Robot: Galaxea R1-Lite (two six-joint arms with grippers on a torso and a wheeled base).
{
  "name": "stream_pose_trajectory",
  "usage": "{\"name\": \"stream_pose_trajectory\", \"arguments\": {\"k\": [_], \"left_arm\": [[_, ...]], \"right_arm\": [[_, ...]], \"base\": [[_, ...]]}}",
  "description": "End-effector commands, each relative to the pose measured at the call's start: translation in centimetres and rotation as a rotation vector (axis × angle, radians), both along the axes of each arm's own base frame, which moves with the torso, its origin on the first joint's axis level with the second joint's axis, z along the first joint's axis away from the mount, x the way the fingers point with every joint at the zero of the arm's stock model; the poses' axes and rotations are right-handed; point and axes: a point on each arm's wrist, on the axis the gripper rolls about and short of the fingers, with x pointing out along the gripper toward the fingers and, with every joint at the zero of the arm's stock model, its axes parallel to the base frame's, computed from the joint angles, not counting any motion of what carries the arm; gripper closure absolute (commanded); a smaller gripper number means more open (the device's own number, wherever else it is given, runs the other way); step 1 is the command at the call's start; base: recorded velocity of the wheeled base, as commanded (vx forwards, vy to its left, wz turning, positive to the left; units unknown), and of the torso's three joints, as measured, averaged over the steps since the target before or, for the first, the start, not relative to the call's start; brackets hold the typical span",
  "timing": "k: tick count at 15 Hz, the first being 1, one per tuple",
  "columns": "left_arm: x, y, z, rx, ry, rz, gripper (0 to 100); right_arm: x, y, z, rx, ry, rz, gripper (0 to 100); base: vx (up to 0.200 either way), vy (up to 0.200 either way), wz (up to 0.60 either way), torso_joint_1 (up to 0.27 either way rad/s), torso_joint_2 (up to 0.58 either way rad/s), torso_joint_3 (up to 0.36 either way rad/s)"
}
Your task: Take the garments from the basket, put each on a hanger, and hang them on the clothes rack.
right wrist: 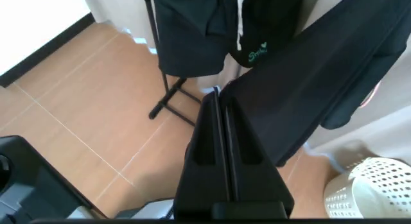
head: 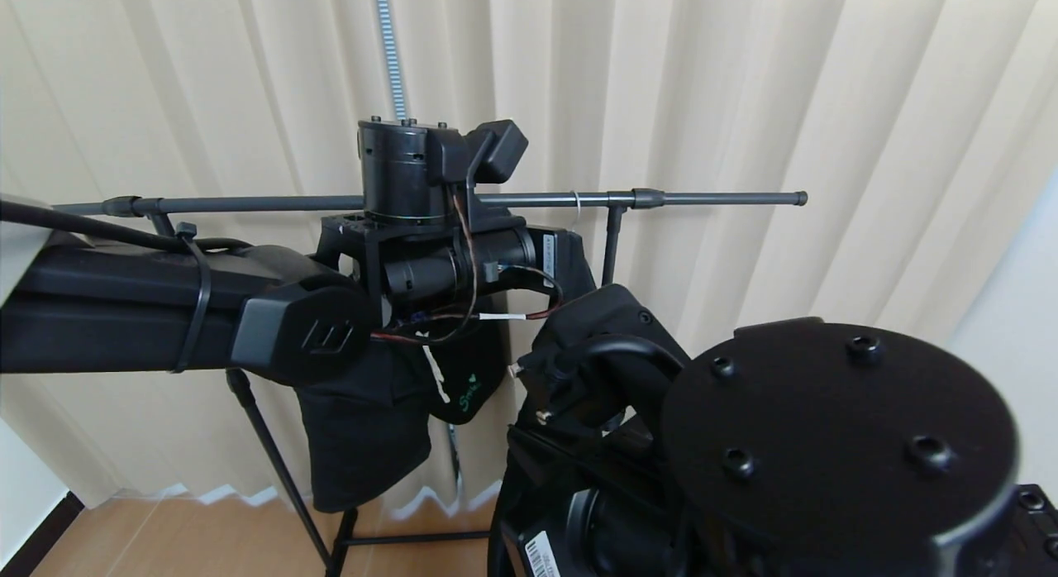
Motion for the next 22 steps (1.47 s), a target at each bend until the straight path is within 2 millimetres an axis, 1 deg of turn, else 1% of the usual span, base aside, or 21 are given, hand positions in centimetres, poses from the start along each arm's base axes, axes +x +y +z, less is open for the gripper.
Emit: {"name": "stream_pose_trajectory", "arguments": {"k": [1, 3, 4, 5, 7, 9, 10, 11, 13, 14, 15, 16, 17, 18, 20, 22], "left_arm": [[-0.1, 0.2, 0.0, 0.002, 0.003, 0.003, 100], [-0.4, 0.7, 0.4, 0.005, 0.000, 0.016, 100], [-0.8, 1.5, 0.8, 0.017, 0.006, 0.046, 100], [-1.0, 2.2, 1.1, 0.038, 0.020, 0.066, 100], [-1.8, 3.6, 1.6, 0.114, 0.045, 0.092, 100], [-2.9, 4.8, 1.5, 0.181, 0.070, 0.109, 100], [-3.7, 5.3, 1.1, 0.220, 0.088, 0.108, 100], [-4.8, 5.8, 0.2, 0.276, 0.118, 0.096, 100], [-6.9, 6.6, -1.5, 0.350, 0.168, 0.087, 100], [-7.2, 6.7, -1.8, 0.359, 0.178, 0.082, 100], [-7.7, 6.9, -2.7, 0.376, 0.203, 0.076, 100], [-8.9, 6.4, -3.6, 0.386, 0.241, 0.046, 100], [-9.6, 5.8, -4.0, 0.363, 0.281, 0.033, 100], [-10.5, 4.7, -4.0, 0.315, 0.326, 0.017, 100], [-11.8, 2.6, -2.9, 0.190, 0.407, -0.001, 100], [-12.4, 1.3, -1.6, 0.078, 0.468, 0.004, 100]], "right_arm": [[0.2, 0.1, -0.7, -0.048, -0.003, -0.006, 100], [1.1, -1.0, -1.7, -0.160, -0.038, -0.023, 100], [1.7, -2.3, -2.0, -0.245, -0.081, -0.057, 100], [2.3, -3.1, -2.2, -0.298, -0.101, -0.076, 100], [4.1, -4.6, -2.5, -0.372, -0.123, -0.158, 100], [6.3, -5.7, -2.7, -0.414, -0.131, -0.277, 100], [7.3, -5.9, -2.8, -0.412, -0.128, -0.313, 100], [8.4, -5.6, -2.8, -0.383, -0.136, -0.344, 100], [11.1, -4.9, -3.3, -0.302, -0.168, -0.412, 100], [11.6, -4.6, -3.4, -0.280, -0.180, -0.421, 100], [12.2, -3.9, -3.6, -0.231, -0.207, -0.429, 100], [13.1, -2.9, -4.3, -0.167, -0.232, -0.443, 100], [13.5, -2.5, -4.3, -0.125, -0.246, -0.451, 100], [13.9, -2.0, -4.5, -0.091, -0.254, -0.459, 100], [14.5, -1.3, -4.4, -0.019, -0.262, -0.475, 100], [14.5, -1.2, -4.4, 0.000, -0.257, -0.479, 100]], "base": [[0.000, 0.000, 0.00, 0.000, 0.00, 0.000], [0.000, 0.000, 0.00, 0.000, 0.00, 0.000], [0.000, 0.000, 0.00, 0.000, 0.00, 0.000], [0.000, 0.000, 0.00, 0.000, 0.00, 0.000], [0.000, 0.000, 0.00, 0.000, 0.00, 0.000], [0.000, 0.000, 0.00, 0.000, 0.00, 0.000], [0.000, 0.000, 0.00, 0.000, 0.00, 0.000], [0.000, 0.000, 0.00, 0.000, 0.00, 0.000], [0.000, 0.000, 0.00, 0.000, 0.00, 0.000], [0.000, 0.000, 0.00, 0.000, 0.00, 0.000], [0.000, 0.000, 0.00, 0.000, 0.00, 0.000], [0.000, 0.000, 0.00, 0.000, 0.00, 0.000], [0.000, 0.000, 0.00, 0.000, 0.00, 0.000], [0.000, 0.000, 0.00, 0.000, 0.00, 0.000], [0.000, 0.000, 0.00, 0.000, 0.00, 0.000], [0.000, 0.000, 0.00, 0.000, 0.00, 0.000]]}}
